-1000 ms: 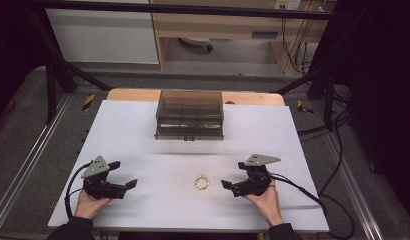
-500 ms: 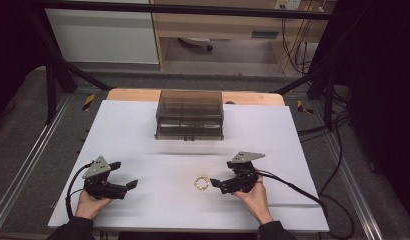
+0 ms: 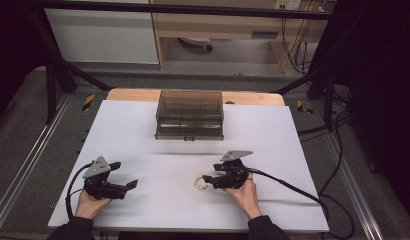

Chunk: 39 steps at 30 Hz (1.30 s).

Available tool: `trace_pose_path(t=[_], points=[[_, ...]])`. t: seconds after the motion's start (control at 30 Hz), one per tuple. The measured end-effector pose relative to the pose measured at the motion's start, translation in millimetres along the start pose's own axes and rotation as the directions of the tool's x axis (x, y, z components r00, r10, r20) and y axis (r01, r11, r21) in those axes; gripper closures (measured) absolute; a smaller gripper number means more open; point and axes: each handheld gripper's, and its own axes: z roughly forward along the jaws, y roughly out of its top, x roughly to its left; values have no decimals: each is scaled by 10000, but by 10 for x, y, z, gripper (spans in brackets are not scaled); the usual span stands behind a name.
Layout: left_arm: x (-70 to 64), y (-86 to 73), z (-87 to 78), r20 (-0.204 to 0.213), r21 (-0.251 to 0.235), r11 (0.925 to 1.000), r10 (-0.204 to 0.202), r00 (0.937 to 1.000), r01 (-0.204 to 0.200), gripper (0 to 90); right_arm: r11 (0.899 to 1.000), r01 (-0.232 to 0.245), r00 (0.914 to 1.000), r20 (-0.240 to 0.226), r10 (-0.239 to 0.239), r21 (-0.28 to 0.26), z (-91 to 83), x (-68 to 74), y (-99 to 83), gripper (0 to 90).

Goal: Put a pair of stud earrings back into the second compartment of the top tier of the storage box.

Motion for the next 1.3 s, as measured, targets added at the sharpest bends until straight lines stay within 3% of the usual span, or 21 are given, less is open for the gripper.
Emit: trace_pose_path(t=[0.3, 0.6, 0.9, 1.3], points=[[0, 0, 4, 5, 35, 10000, 8, 10000, -8, 27, 10000, -8, 9996, -275, 10, 99, 63, 2, -26, 621], [-1, 1, 4, 11, 40, 10000, 19, 10000, -19, 28, 9993, -178, 9985, -511, 195, 325, 102, 4, -47, 763], [1, 0, 4, 0, 51, 10000, 5, 10000, -5, 28, 9985, -352, 9979, -535, 374, 411, 113, 4, -54, 852], [-6, 2, 5, -16, 61, 10000, 32, 10000, -32, 28, 9993, -382, 9975, -593, 383, 35, -22, 28, 16, 861]])
